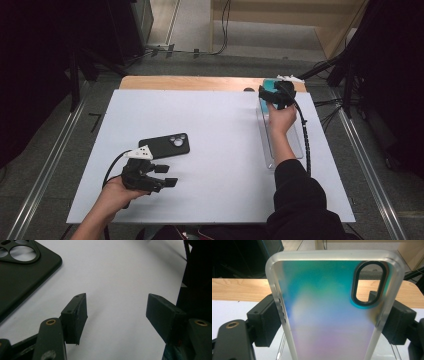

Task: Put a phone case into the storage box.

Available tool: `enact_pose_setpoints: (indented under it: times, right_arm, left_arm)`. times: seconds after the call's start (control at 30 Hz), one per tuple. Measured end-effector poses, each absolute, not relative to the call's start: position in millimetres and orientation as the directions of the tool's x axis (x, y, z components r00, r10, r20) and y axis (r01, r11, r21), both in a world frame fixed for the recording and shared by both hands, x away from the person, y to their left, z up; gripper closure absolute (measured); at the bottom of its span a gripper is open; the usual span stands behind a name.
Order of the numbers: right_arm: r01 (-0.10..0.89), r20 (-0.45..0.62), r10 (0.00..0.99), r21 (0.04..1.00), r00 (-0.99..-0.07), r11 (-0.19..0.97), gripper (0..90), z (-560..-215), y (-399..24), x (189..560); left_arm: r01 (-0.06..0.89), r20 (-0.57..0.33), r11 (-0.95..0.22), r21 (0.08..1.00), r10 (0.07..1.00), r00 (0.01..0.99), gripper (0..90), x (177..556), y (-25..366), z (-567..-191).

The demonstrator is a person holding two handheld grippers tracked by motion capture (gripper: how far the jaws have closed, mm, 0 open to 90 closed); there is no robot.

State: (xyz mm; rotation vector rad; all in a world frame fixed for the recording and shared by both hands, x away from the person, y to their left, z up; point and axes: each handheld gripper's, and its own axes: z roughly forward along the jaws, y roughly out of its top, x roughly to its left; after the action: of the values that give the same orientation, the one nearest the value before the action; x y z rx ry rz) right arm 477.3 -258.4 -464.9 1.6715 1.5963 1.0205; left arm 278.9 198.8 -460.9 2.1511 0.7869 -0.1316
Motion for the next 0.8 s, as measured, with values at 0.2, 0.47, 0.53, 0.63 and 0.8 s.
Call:
enact_pose_setpoints:
  times: [0.2, 0.47, 0.53, 0.63, 0.8]
  right_arm:
    - [0.534, 0.146, 0.989, 0.838, -0.016, -0.115, 12.7, -465.2, -259.2, 478.0]
    - [0.543, 0.130, 0.991, 0.835, -0.034, -0.091, 9.9, -469.0, -257.4, 479.8]
    - [0.543, 0.129, 0.991, 0.835, -0.033, -0.090, 9.9, -469.3, -257.0, 480.0]
    - [0.545, 0.131, 0.991, 0.833, -0.029, -0.094, 9.7, -469.6, -257.4, 480.2]
    - [0.549, 0.126, 0.992, 0.831, -0.027, -0.090, 9.7, -470.2, -257.7, 480.6]
  left_arm:
    - [0.580, -0.348, -0.464, 0.670, 0.494, 0.797, 33.8, 279.0, 199.7, -460.8]
    - [0.582, -0.348, -0.464, 0.668, 0.497, 0.795, 33.8, 279.5, 200.3, -461.0]
    - [0.582, -0.348, -0.464, 0.668, 0.497, 0.795, 33.8, 279.6, 200.2, -461.1]
    - [0.582, -0.348, -0.463, 0.669, 0.496, 0.795, 33.8, 279.6, 200.2, -461.0]
    - [0.582, -0.349, -0.463, 0.668, 0.497, 0.795, 33.9, 279.7, 200.2, -461.1]
